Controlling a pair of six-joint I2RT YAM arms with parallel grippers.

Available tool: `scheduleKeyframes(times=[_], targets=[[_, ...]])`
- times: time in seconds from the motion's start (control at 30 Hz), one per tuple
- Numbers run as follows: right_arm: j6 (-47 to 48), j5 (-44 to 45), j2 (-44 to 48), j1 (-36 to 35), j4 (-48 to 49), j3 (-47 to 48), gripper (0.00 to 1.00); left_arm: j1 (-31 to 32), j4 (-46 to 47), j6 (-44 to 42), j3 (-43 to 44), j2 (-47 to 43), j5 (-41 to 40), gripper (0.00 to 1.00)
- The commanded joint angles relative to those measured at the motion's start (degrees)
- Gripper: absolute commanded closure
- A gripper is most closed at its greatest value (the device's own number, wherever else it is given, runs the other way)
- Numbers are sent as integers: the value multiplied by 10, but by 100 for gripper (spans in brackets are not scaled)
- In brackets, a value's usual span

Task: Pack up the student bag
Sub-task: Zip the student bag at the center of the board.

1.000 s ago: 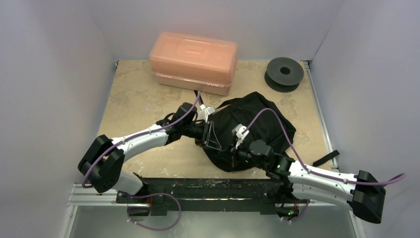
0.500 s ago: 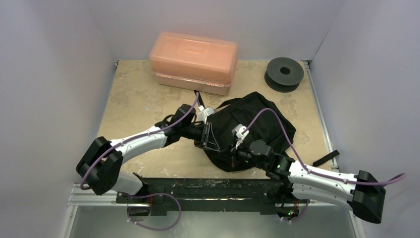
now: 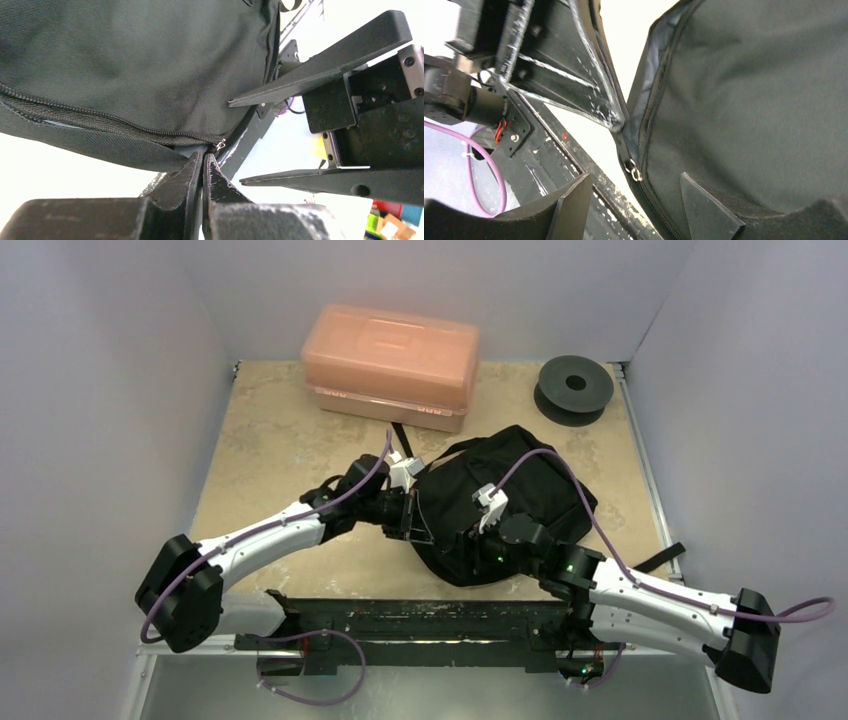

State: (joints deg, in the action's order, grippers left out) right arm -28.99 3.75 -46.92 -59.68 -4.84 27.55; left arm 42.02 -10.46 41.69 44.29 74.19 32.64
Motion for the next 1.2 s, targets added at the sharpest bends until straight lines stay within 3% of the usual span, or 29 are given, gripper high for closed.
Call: scheduleKeyframes(times=[0.0, 0.2, 0.37, 0.5, 0.77, 0.83, 0.93, 0.97, 1.1, 1.17], targets=[[-51, 20, -35, -4, -106, 40, 29, 10, -41, -34, 36, -13, -64, 100], [-88, 143, -138, -71, -151, 90, 28, 23, -76, -28, 56, -26, -154, 100], [-152, 227, -205, -110, -199, 103, 70, 26, -137, -32, 92, -31, -324, 100], [-177, 226, -209, -124, -210, 90, 100, 16, -201, -38, 123, -2, -502, 100], [-208, 201, -144, -127, -211, 40, 100, -44, -140, -83, 120, -7, -617, 100], [-194, 185, -134, -127, -192, 33, 100, -51, -121, -103, 135, 0, -611, 100], [-170, 168, -125, -127, -171, 38, 100, -52, -75, -124, 152, 14, -542, 100], [-154, 164, -120, -127, -164, 46, 97, -52, -66, -125, 155, 16, -517, 100], [-74, 167, -102, -127, -124, 98, 32, -48, -70, -119, 157, 4, -443, 100], [-33, 179, -114, -123, -81, 117, 15, -43, -77, -116, 153, -9, -418, 100]])
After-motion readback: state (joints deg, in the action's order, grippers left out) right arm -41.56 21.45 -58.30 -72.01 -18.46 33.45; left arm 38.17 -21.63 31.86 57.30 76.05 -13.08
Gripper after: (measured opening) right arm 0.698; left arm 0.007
